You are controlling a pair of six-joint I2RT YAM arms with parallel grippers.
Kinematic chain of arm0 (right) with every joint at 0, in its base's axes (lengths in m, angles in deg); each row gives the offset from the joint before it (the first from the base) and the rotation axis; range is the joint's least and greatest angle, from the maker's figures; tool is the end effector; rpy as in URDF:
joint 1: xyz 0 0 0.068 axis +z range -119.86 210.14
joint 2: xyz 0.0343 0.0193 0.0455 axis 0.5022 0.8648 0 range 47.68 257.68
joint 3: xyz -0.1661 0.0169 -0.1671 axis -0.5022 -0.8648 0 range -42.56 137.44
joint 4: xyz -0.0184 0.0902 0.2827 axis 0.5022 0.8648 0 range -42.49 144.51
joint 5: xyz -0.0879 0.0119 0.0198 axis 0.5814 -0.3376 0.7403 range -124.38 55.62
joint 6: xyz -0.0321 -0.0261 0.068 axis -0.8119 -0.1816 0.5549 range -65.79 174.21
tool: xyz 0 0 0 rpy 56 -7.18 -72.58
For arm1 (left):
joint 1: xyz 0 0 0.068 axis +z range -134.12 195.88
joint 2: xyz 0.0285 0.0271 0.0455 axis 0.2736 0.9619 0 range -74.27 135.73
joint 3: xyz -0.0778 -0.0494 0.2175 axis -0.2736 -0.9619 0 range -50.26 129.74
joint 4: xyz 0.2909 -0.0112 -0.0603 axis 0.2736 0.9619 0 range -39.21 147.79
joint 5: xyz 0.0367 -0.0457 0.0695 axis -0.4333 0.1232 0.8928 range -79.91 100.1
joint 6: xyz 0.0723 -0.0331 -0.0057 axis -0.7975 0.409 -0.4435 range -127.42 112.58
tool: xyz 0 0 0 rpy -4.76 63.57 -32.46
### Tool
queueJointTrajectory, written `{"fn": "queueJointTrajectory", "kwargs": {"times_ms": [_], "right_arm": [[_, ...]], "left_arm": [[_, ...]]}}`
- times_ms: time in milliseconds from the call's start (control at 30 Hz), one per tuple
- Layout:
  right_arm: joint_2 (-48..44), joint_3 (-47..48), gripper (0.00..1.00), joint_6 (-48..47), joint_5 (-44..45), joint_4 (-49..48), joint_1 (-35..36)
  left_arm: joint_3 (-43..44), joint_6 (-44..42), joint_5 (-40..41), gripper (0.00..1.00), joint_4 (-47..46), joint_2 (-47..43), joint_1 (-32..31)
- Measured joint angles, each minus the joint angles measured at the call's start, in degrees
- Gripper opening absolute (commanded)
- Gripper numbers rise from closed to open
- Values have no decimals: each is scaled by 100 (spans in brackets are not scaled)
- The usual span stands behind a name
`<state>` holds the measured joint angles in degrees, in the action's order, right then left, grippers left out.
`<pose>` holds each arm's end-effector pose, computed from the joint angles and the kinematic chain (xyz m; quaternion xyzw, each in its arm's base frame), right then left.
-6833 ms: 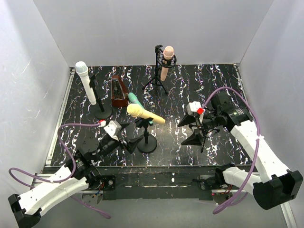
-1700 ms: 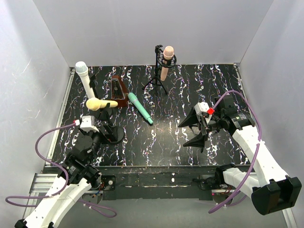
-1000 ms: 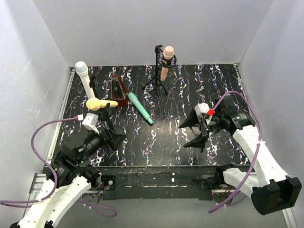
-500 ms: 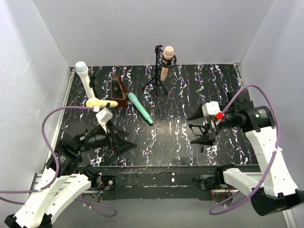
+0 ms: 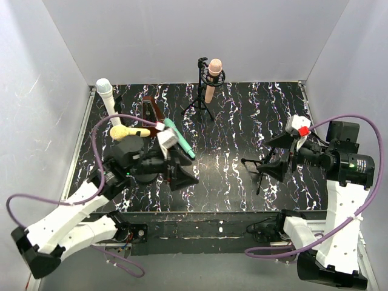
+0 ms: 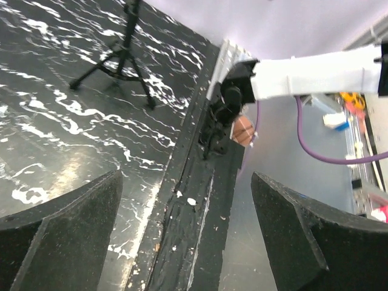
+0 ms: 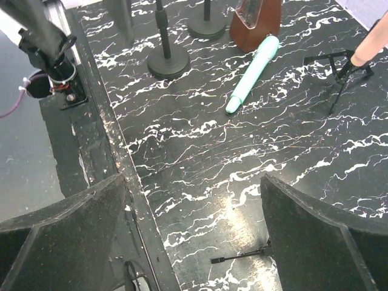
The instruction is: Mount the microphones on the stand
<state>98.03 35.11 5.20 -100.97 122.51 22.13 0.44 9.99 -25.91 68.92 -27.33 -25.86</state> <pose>0.1749 0.0389 0.3958 -0.4586 0.6607 0.3058 0.5096 0.1742 -0.2096 0.3249 0.3435 0.6946 -0.5001 0.3867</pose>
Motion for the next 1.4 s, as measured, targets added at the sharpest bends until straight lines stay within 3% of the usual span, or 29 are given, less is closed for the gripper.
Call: {"fn": "queueJointTrajectory", "kwargs": {"times_ms": [100, 200, 333, 567, 833, 1000, 1167, 1400], "right_arm": [[0, 81, 98, 496, 61, -197, -129], [-15, 101, 98, 1025, 247, -498, -282], [-39, 98, 98, 1836, 452, -940, -619], [4, 52, 98, 2940, 557, -1617, -1099], [177, -181, 98, 3595, 560, -2035, -1464], [269, -389, 98, 3847, 557, -2164, -1694], [275, -555, 98, 4096, 507, -2420, -1829], [273, -809, 98, 4402, 522, -2603, -1906]], "left_arm": [[98, -247, 306, 89, -122, 516, -682], [164, -437, 511, 91, -262, 1027, -872], [164, -710, 809, 98, -433, 1541, -861], [164, -1423, 1145, 98, -597, 1838, -861], [105, -2192, 1283, 98, -481, 2203, -625], [-98, -2258, 1425, 98, -442, 2251, -557], [398, -2291, 1602, 98, -26, 2288, -560], [-254, -2015, 1602, 98, -920, 2048, -28]]}}
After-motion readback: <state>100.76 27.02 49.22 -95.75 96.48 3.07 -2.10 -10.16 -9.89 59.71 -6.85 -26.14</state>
